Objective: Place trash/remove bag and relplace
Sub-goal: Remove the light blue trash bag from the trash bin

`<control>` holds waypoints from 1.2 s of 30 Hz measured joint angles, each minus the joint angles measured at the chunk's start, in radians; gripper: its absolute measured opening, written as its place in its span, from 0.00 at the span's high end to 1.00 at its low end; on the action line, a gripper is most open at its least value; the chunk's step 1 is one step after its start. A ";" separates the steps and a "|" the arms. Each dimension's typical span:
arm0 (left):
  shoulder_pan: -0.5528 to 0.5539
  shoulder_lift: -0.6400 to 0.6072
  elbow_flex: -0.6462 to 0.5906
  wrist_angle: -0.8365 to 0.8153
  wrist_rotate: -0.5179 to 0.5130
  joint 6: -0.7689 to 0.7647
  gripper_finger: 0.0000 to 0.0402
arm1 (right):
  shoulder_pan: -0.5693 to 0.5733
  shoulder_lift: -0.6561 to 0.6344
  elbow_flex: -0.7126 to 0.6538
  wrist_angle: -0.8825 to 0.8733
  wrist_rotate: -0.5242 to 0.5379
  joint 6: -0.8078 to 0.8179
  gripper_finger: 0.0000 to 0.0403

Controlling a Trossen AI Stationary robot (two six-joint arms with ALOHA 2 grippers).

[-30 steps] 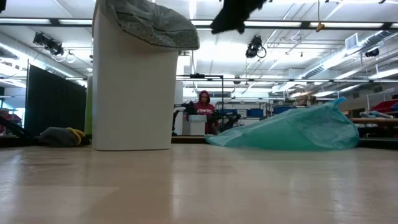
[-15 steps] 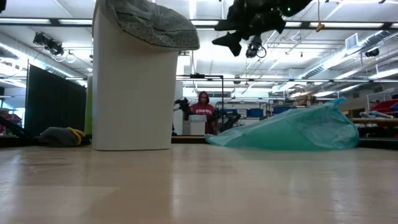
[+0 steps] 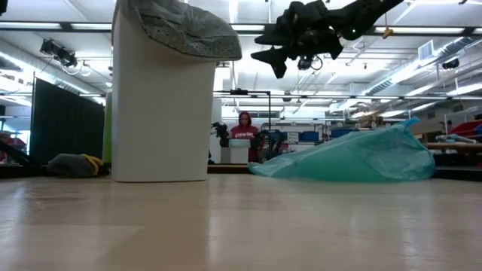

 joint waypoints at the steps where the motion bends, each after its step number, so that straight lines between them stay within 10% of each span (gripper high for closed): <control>1: 0.000 0.000 0.000 0.000 0.000 0.000 0.84 | 0.001 0.000 -0.002 0.007 -0.003 0.004 0.52; 36: 0.000 0.000 0.001 -0.012 0.001 0.007 0.85 | 0.059 0.147 -0.003 0.314 -0.016 0.120 0.55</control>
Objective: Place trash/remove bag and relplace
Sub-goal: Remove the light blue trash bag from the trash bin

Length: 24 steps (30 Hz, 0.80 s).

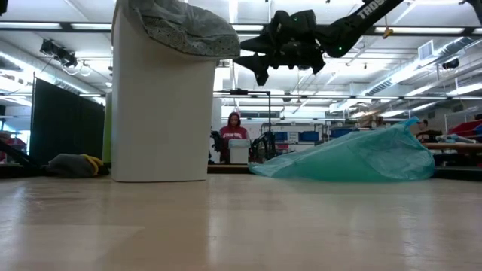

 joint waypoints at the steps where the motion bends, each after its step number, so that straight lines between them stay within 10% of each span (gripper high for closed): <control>1: 0.000 0.000 0.000 -0.003 0.000 0.000 0.85 | 0.001 0.000 0.000 0.018 0.000 0.001 0.55; 9: 0.000 0.000 0.000 -0.014 0.000 0.000 0.85 | 0.010 0.000 0.000 0.076 0.003 0.010 0.62; 16: 0.000 0.000 0.000 -0.014 -0.001 0.000 0.85 | 0.047 0.000 0.000 0.078 0.018 -0.048 0.97; 24: 0.000 0.000 0.000 0.013 -0.002 -0.006 0.85 | 0.059 -0.035 0.000 0.065 0.287 0.067 1.00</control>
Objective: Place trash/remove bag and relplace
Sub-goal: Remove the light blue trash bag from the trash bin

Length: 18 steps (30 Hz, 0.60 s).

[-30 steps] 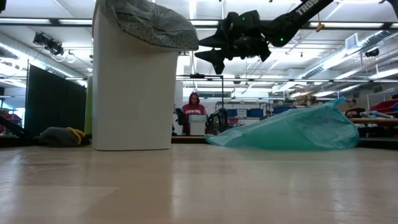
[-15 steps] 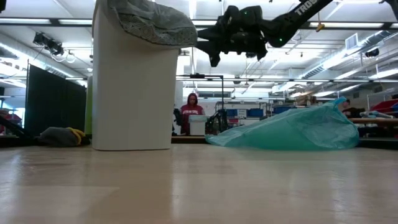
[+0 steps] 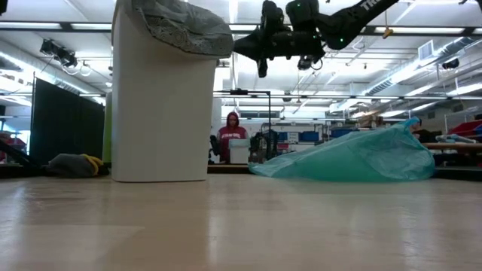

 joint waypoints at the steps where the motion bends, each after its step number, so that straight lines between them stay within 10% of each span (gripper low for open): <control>1: 0.001 0.001 0.000 0.042 0.000 0.000 0.85 | -0.004 -0.009 0.000 -0.018 0.024 0.010 1.00; 7: 0.060 0.003 0.054 0.307 0.206 0.175 0.86 | -0.002 -0.056 0.000 -0.046 0.075 0.012 1.00; 18: 0.163 0.060 0.299 0.195 0.312 0.475 0.92 | -0.055 -0.045 0.000 -0.287 -0.109 -0.044 0.87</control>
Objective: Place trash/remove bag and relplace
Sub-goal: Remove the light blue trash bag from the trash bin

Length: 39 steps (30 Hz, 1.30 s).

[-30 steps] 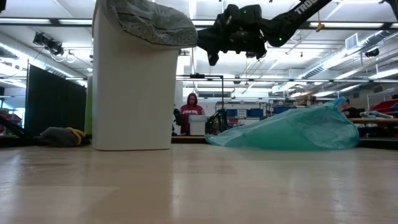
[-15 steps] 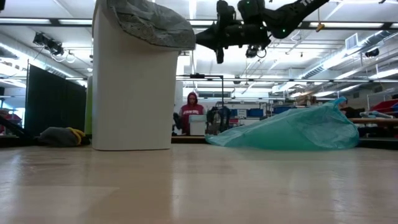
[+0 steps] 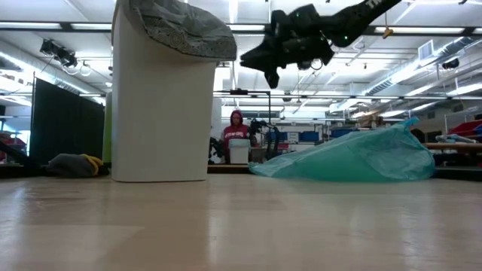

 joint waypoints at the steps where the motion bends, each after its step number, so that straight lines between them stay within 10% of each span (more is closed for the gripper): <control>1: 0.000 -0.001 0.000 -0.005 -0.002 -0.001 0.92 | -0.017 0.000 -0.001 -0.005 -0.045 0.016 0.82; 12: -0.008 0.002 0.000 -0.119 -0.025 -0.110 0.92 | -0.039 -0.003 0.002 0.077 -0.163 0.052 0.37; 39: -0.008 0.000 0.000 -0.168 -0.064 -0.156 0.92 | 0.014 0.075 0.007 0.173 -0.079 0.009 0.46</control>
